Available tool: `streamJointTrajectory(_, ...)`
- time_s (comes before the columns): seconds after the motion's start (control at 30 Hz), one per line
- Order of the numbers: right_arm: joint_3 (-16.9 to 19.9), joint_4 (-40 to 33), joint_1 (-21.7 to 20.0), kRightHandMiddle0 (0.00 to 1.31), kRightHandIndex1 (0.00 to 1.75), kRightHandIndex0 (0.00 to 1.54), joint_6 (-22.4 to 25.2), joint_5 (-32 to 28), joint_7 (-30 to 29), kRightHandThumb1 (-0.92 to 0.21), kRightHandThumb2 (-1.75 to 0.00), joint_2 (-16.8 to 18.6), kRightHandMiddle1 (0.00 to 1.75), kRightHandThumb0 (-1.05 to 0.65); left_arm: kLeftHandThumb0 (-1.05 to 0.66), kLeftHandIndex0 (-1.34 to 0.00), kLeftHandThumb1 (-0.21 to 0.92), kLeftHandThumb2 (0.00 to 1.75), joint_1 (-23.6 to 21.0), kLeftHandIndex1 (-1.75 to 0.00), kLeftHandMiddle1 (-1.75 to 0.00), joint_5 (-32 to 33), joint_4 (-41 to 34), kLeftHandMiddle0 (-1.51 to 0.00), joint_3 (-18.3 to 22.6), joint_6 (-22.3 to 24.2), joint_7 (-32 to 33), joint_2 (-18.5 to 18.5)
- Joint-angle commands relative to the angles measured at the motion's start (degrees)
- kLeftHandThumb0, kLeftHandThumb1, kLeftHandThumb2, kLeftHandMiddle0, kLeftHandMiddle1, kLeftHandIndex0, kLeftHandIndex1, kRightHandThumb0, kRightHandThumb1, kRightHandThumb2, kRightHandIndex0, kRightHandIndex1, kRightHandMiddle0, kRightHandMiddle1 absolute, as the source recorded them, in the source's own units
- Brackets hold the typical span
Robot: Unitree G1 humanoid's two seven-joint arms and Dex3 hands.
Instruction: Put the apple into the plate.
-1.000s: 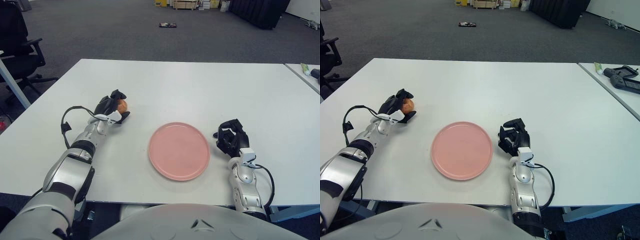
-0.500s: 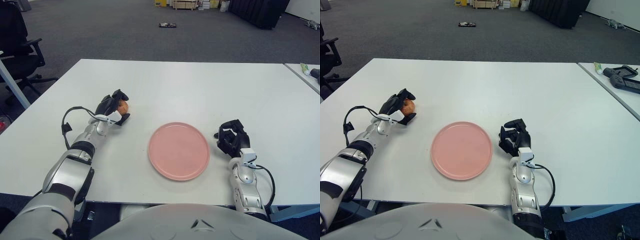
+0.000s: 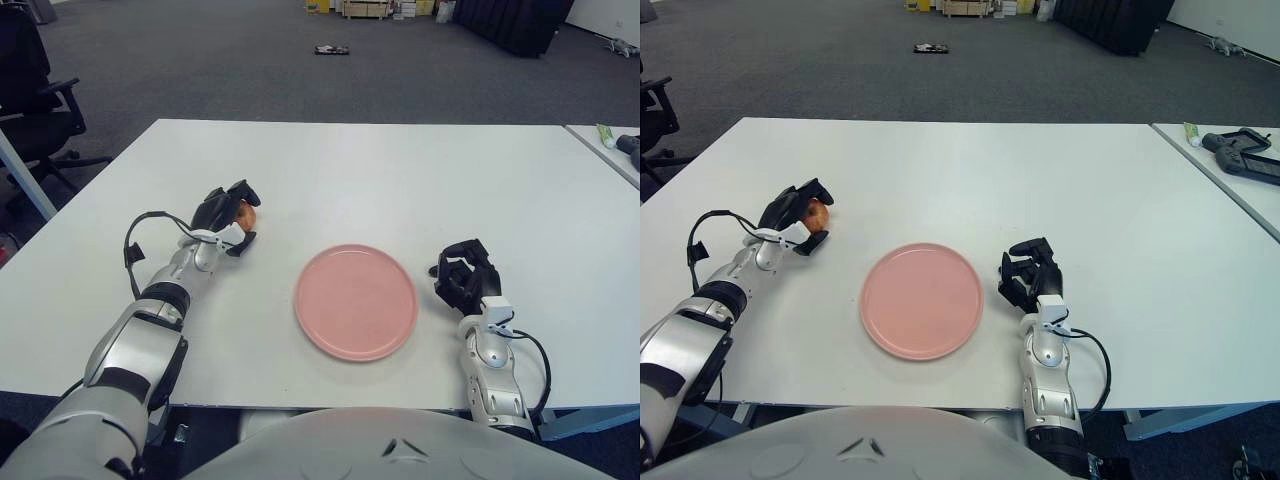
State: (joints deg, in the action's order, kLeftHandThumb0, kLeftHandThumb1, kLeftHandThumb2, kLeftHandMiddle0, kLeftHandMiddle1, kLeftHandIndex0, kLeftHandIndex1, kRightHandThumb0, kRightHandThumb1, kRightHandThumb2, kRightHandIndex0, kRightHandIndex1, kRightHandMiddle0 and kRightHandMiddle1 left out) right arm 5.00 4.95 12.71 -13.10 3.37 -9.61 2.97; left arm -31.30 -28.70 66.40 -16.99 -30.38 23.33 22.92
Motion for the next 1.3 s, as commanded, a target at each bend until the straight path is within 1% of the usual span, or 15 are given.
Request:
streamJointTrajectory(0.0,0.3,-0.6,-0.3,0.34,1.38,0.61,0.7,-0.5,-0.3,-0.69,-0.85,0.3,1.75,-0.38,0.00,-0.67,-0.07,1.72,1.0,-1.75,-1.63,-0.3,0.3,-0.94,0.1,0.2,0.8,0.7)
streamJointTrajectory(0.2,0.3,-0.5,-0.4,0.34,1.38,0.61,0.8,-0.7,-0.1,-0.68,-0.86,0.3,1.75,-0.38,0.00,-0.67,-0.07,1.70,1.2,-1.75,-1.58,0.9,0.1,-0.96,0.9,0.1,0.4,0.4)
streamJointTrajectory(0.43,0.3,-0.6,-0.3,0.34,1.37,0.60,1.0,-0.3,-0.3,-0.68,-0.85,0.1,1.75,-0.38,0.00,-0.66,-0.05,1.67,1.6,-1.75,-1.57,3.3,-0.4,-0.94,2.6,0.4,-2.1,-0.2)
streamJointTrajectory(0.6,0.3,-0.4,-0.4,0.34,1.37,0.61,0.9,0.0,-0.7,-0.69,-0.85,0.1,1.75,-0.38,0.00,-0.64,-0.02,1.65,2.2,-1.75,-1.58,6.7,-1.5,-0.92,4.8,-0.1,-6.0,-0.8)
streamJointTrajectory(0.83,0.3,-0.5,-0.4,0.35,1.39,0.61,1.2,-0.4,-0.5,-0.66,-0.89,0.1,1.75,-0.39,0.00,-0.62,0.01,1.62,2.9,-1.75,-1.59,9.0,-2.9,-0.89,6.4,-1.2,-8.8,-1.0)
streamJointTrajectory(0.97,0.5,-0.5,-0.4,0.35,1.39,0.61,1.0,-1.0,-0.3,-0.66,-0.89,0.3,1.75,-0.39,0.00,-0.60,0.03,1.60,3.4,-1.75,-1.62,10.5,-4.3,-0.86,7.6,-1.3,-10.1,-1.3)
streamJointTrajectory(1.1,0.5,-0.4,-0.4,0.35,1.38,0.61,0.7,-1.2,-0.2,-0.66,-0.89,0.3,1.75,-0.39,0.00,-0.59,0.05,1.59,4.5,-1.75,-1.64,12.0,-7.4,-0.84,8.7,-2.0,-11.6,-1.3)
streamJointTrajectory(1.27,0.5,-0.5,-0.4,0.35,1.38,0.61,0.8,-1.1,-0.4,-0.66,-0.89,0.3,1.75,-0.39,0.00,-0.58,0.07,1.57,5.5,-1.75,-1.66,12.8,-9.8,-0.81,9.5,-2.4,-12.2,-1.4)
